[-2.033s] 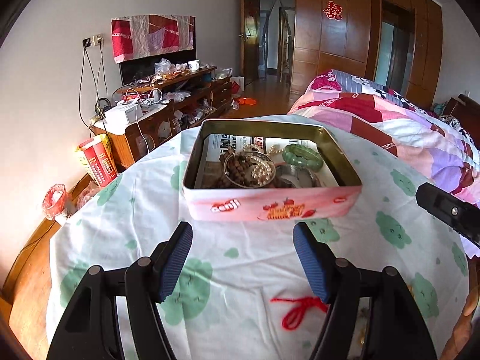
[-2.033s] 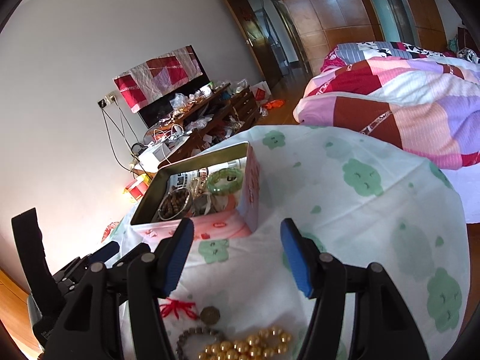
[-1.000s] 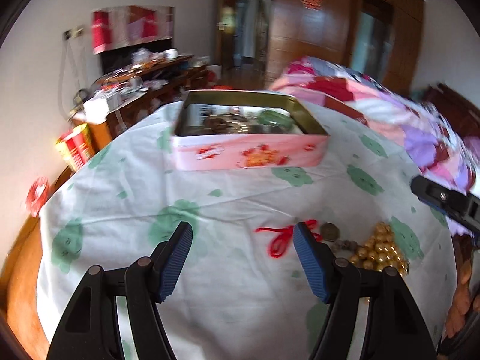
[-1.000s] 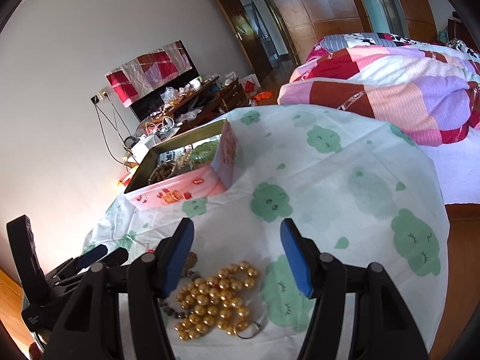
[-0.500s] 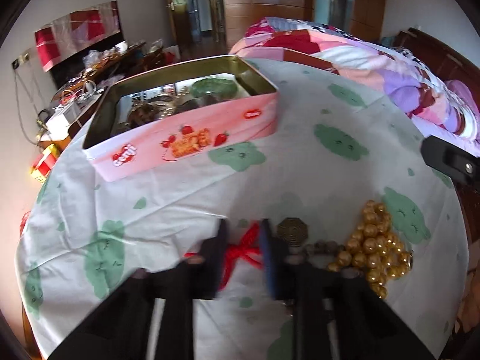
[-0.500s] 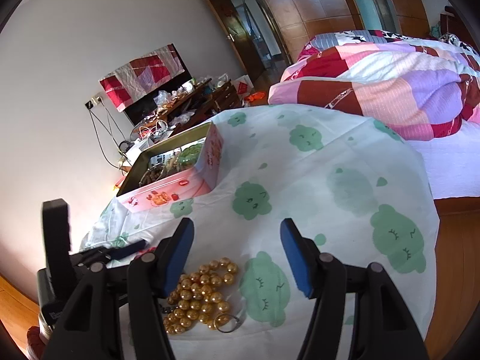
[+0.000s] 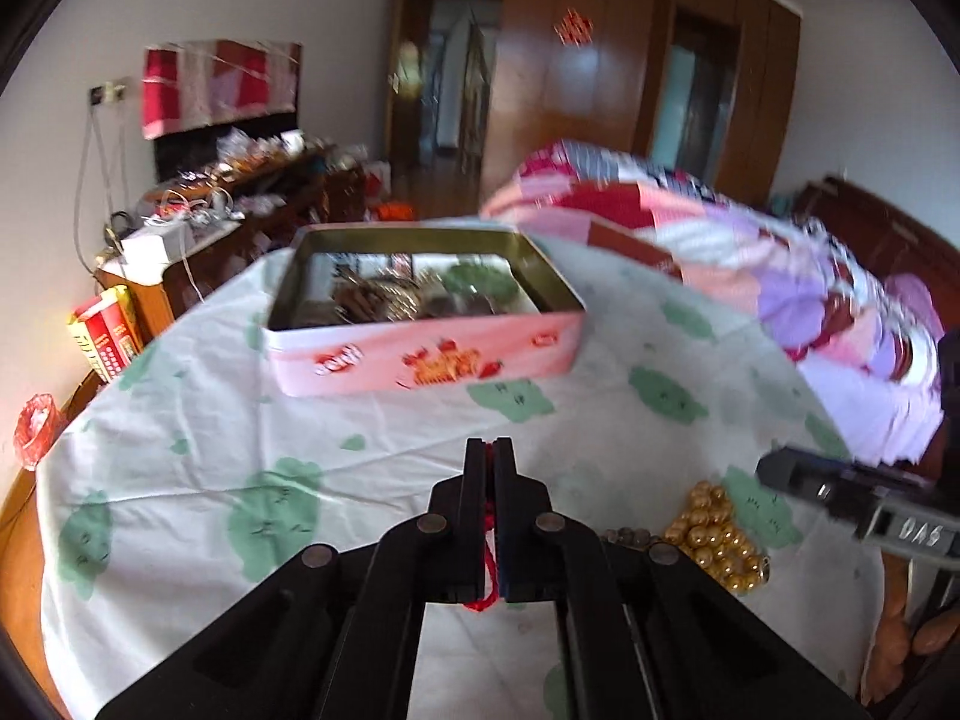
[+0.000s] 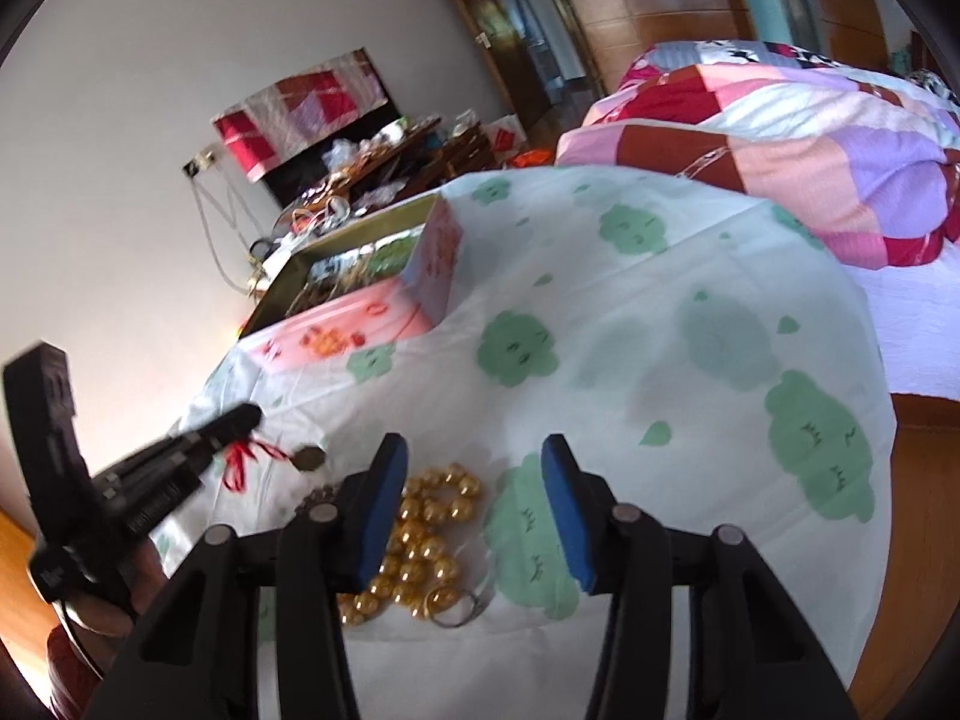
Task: Organize jewelry
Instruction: 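Grasp the red string with the left tool while the right tool grasps the small silver ring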
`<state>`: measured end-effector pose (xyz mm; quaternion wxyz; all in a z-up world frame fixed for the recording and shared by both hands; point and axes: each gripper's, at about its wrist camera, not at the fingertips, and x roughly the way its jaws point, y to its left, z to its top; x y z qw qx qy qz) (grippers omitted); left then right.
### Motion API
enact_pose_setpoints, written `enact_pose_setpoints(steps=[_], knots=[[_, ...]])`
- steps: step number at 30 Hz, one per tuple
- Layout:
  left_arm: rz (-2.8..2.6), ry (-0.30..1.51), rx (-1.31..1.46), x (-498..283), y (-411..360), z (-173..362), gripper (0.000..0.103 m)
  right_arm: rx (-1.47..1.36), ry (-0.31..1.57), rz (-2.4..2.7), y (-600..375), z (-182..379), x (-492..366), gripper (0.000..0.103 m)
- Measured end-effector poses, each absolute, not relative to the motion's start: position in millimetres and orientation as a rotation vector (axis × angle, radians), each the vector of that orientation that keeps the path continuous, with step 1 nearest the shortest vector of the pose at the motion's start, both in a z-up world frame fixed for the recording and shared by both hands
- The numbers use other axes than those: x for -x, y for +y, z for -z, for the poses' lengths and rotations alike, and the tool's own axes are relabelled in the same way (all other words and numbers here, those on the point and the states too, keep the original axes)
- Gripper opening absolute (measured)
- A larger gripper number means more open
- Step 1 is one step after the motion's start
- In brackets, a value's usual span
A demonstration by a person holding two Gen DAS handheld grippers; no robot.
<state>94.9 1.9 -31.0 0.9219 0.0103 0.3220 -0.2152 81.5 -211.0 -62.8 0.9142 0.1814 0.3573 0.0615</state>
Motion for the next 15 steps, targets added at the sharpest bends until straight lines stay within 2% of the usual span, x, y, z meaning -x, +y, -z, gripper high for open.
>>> enact_pose_setpoints(steps=[5, 12, 15], knots=[[0.413, 0.622, 0.039, -93.0, 16.1, 25.6, 0.001, -0.312, 0.776, -0.133, -203.5, 67.8, -74.8, 0.049], [0.408, 0.644, 0.043, -96.9, 15.6, 28.8, 0.001, -0.207, 0.855, -0.194, -182.7, 80.1, -53.3, 0.036], [0.410, 0.646, 0.048, -95.3, 18.6, 29.0, 0.001, -0.160, 0.858, -0.175, -176.3, 83.7, -53.3, 0.034]])
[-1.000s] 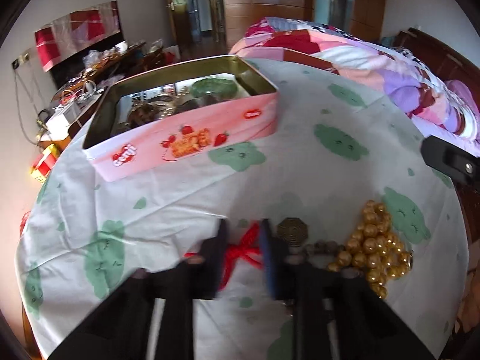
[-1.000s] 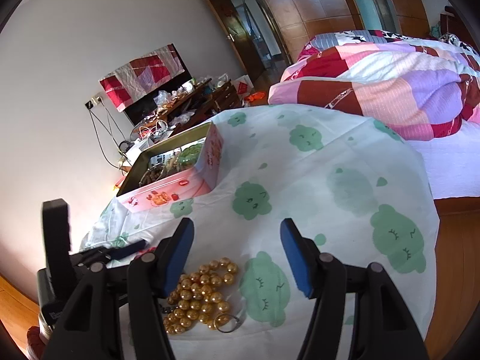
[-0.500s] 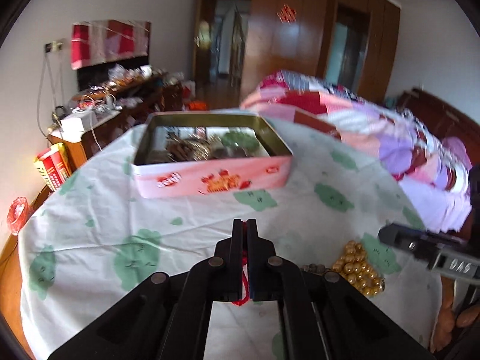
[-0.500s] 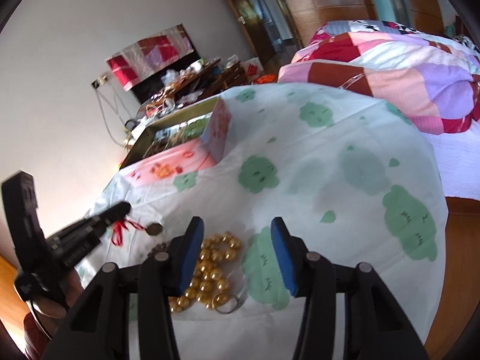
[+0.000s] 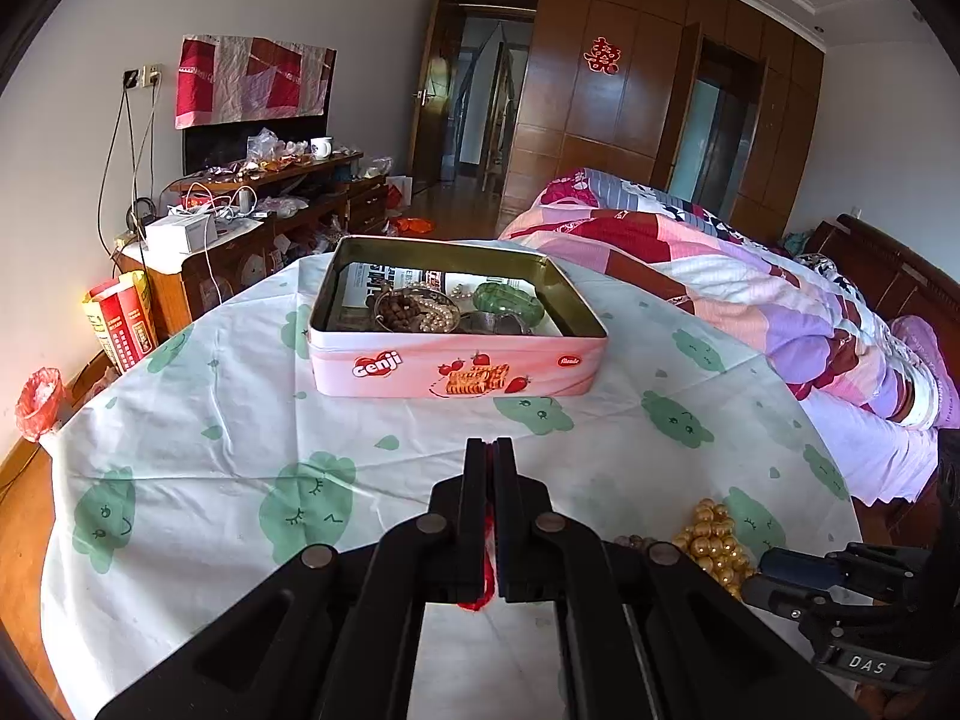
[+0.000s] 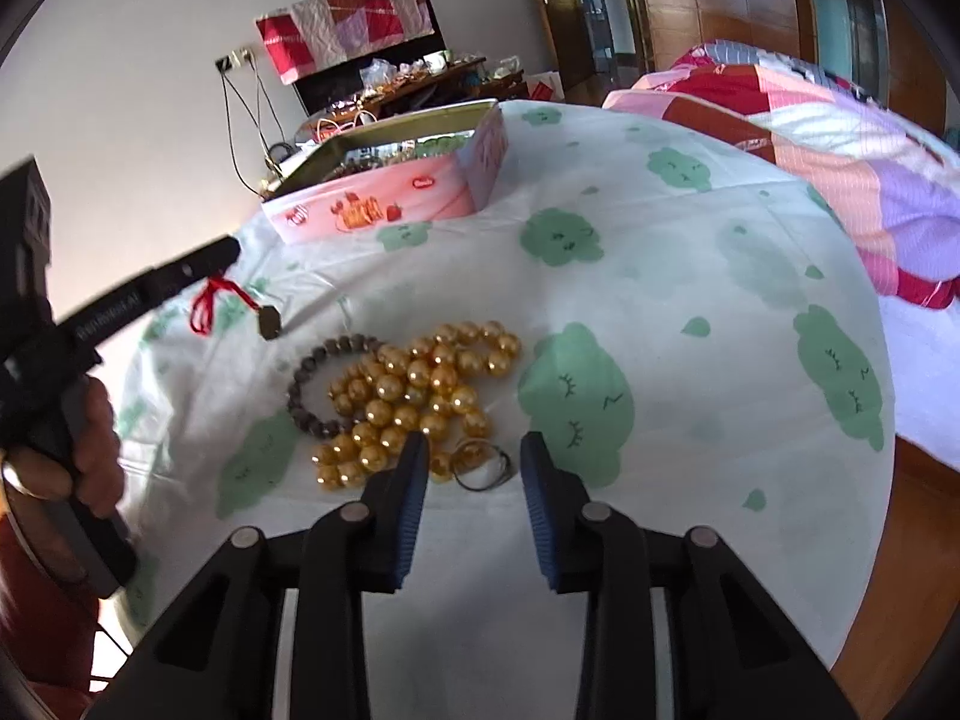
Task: Organize jewelry
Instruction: 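Grasp the red string with the left tool while the right tool grasps the small silver ring, then carry the red string and ring over the tin and release them inside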
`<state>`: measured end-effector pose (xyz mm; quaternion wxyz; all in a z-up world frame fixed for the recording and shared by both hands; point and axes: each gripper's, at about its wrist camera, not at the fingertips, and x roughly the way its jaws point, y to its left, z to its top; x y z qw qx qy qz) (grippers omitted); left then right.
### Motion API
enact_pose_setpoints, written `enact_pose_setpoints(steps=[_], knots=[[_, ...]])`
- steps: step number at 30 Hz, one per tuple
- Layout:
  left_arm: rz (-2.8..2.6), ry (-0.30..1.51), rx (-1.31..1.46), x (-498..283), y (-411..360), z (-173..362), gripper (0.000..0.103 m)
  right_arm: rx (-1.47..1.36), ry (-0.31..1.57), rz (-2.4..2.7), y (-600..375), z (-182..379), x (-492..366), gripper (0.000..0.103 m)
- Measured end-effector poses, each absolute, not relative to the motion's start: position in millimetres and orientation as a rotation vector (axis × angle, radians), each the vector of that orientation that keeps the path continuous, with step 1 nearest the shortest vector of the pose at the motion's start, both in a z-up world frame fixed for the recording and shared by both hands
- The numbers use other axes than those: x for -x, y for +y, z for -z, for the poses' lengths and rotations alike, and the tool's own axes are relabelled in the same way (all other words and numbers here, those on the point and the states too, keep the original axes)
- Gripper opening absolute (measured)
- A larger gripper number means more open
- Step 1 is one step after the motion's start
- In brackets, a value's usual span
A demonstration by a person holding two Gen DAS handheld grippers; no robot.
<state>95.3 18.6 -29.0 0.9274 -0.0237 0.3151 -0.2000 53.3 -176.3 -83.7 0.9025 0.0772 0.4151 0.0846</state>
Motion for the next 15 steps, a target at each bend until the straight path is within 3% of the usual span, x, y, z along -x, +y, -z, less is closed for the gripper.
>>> enact_pose_setpoints(steps=[6, 10, 15], knots=[[0.405, 0.671, 0.078, -97.6, 25.2, 32.0, 0.001, -0.096, 0.869, -0.183, -171.0, 83.2, -55.9, 0.034], [0.410, 0.678, 0.082, -96.5, 25.2, 33.1, 0.001, 0.010, 0.869, -0.154, -159.7, 83.3, -50.5, 0.024], [0.408, 0.683, 0.087, -96.1, 25.6, 33.8, 0.001, -0.096, 0.861, -0.186, -172.6, 77.7, -49.2, 0.023]])
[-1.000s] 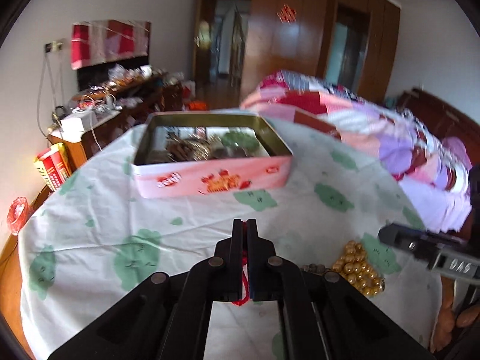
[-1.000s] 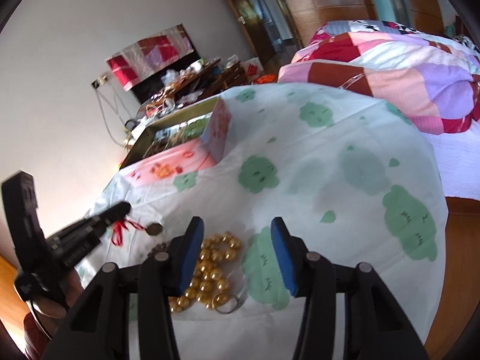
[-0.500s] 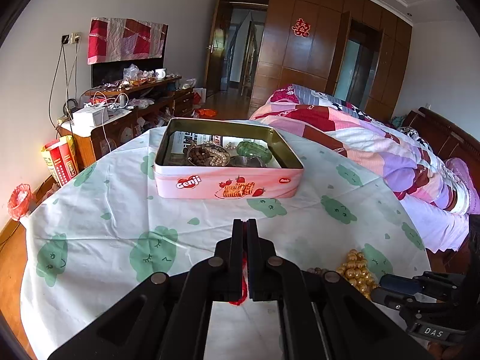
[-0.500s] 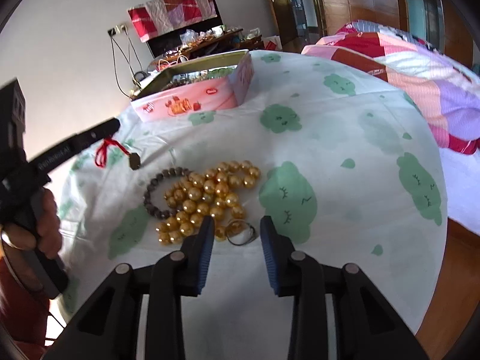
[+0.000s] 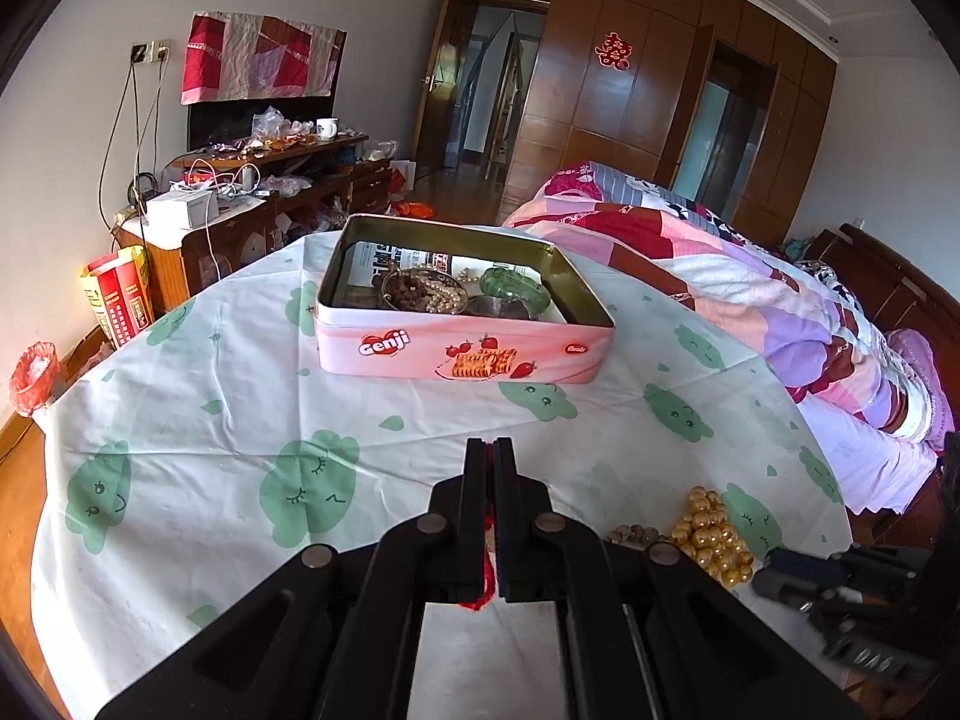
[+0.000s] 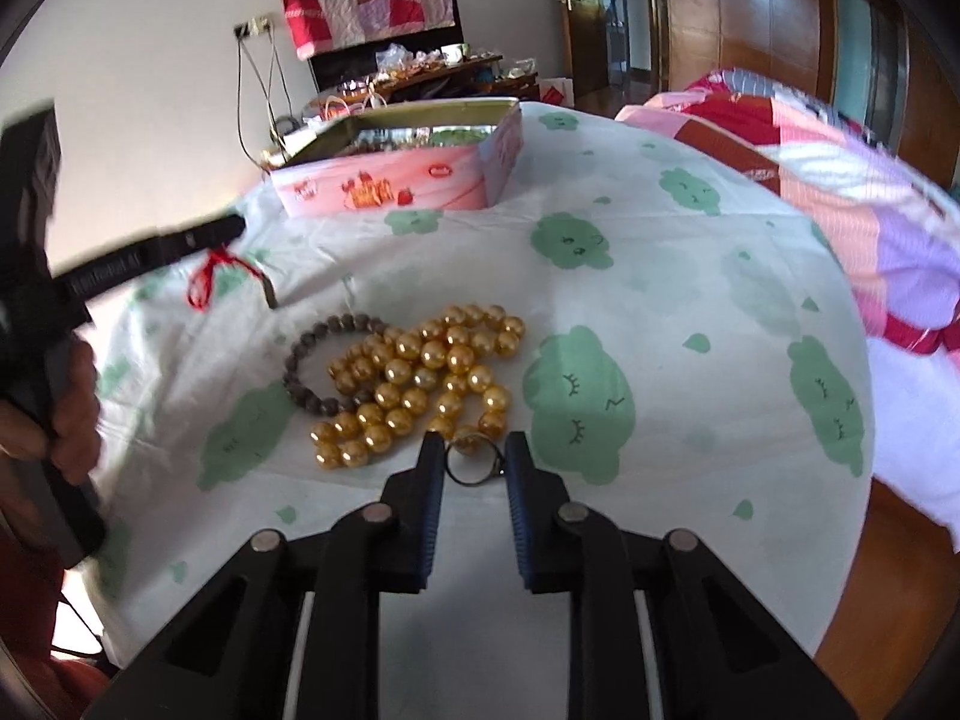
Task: Organize jewelry
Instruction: 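Carry the red string and ring over the tin and release them inside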
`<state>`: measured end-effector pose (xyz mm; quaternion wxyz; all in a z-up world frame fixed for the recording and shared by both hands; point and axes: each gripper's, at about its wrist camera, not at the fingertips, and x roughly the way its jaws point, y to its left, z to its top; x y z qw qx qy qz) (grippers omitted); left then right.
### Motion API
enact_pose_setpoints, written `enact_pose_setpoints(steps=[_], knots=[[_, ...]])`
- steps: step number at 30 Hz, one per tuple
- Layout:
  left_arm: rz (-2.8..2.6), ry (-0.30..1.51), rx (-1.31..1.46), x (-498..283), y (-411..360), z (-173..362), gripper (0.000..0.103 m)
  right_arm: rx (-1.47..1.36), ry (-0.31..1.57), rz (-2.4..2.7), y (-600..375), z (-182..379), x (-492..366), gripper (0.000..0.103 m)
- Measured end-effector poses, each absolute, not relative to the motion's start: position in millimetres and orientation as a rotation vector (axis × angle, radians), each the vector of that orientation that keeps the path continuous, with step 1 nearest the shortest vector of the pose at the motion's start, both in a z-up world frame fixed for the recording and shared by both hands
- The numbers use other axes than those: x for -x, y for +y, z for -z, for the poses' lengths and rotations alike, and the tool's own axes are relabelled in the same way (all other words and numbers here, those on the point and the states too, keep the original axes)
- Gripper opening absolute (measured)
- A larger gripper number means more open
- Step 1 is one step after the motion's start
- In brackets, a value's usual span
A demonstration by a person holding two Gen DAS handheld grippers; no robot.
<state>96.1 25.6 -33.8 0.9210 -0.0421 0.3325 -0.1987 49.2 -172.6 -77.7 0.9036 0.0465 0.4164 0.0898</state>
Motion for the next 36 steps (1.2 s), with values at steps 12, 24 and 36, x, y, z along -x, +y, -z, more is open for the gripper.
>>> enact_pose_setpoints(steps=[12, 24, 36], knots=[[0.423, 0.655, 0.060, -91.3, 23.6, 30.1, 0.001, -0.161, 0.741, -0.192, -168.5, 43.9, -60.0, 0.023], [0.474, 0.560, 0.130, -96.9, 32.2, 5.0, 0.001, -0.206, 0.649, -0.185, -167.0, 17.4, -105.0, 0.023], [0.496, 0.477, 0.141, -132.8, 24.4, -15.2, 0.001, -0.221, 0.587, -0.179, -160.8, 4.7, -155.9, 0.023]])
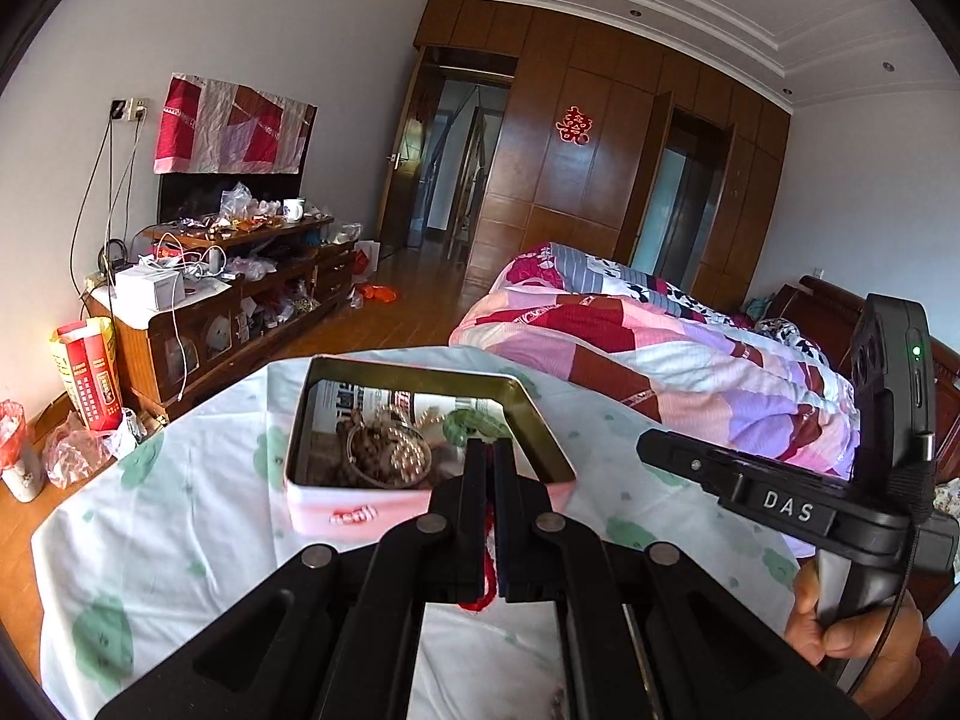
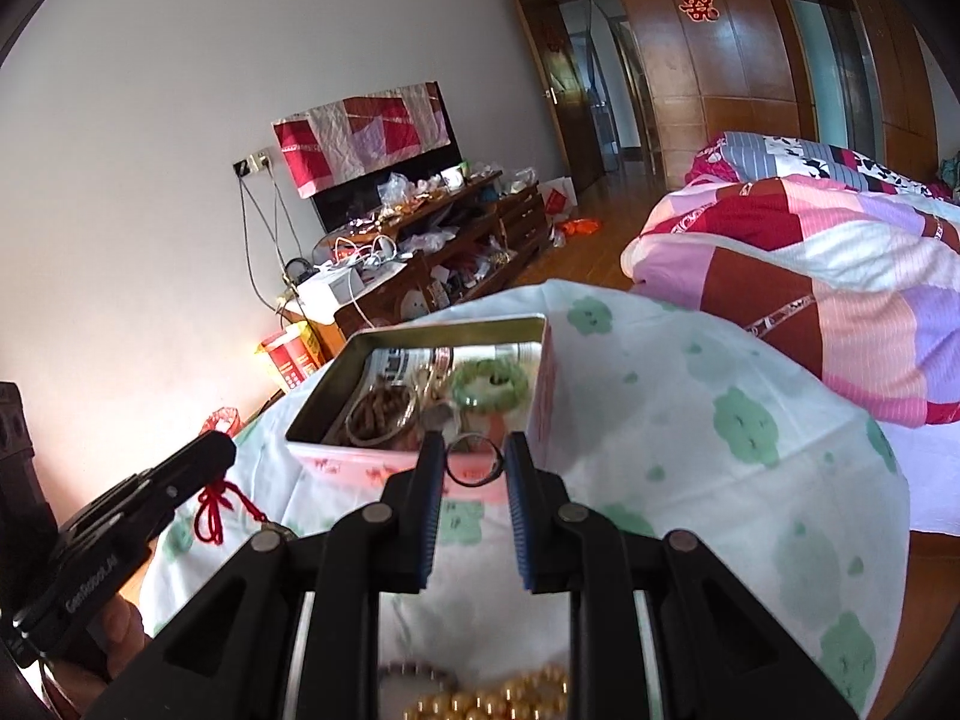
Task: Organize jewelry
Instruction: 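Carry the red string and ring over the tin and release them inside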
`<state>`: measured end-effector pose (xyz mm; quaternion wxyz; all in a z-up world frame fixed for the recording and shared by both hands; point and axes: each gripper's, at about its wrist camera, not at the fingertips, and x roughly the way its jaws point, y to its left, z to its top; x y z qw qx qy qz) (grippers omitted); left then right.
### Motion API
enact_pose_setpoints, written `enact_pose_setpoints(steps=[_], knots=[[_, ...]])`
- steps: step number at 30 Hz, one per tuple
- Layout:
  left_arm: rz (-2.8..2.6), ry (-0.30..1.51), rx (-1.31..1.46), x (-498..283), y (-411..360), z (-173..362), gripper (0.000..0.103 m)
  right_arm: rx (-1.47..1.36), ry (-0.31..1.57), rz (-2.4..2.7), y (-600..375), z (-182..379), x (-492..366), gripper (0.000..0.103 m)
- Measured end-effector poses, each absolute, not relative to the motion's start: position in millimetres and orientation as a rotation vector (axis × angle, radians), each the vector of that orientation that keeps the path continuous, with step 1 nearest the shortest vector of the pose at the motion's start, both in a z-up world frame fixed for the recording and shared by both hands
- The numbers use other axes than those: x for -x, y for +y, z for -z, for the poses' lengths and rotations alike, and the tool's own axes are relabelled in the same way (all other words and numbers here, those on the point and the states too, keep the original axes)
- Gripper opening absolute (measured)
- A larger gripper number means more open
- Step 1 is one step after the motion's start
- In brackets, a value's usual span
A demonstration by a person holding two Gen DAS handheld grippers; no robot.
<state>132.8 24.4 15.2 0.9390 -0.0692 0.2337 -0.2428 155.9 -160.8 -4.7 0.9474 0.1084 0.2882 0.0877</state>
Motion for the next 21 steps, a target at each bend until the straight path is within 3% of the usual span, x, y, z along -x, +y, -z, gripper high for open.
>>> enact_pose_setpoints(steps=[14, 21], knots=[[0.463, 0.438, 0.167, -201.4, 18.0, -18.0, 0.001, -0.170, 0.604, -0.143, -146.5, 16.9, -215.7, 0.023], [0.387, 0.544, 0.163, -225.2, 23.2, 15.9, 0.001, -0.116, 0.654, -0.134, -138.6, 36.5, -233.0, 0.023]])
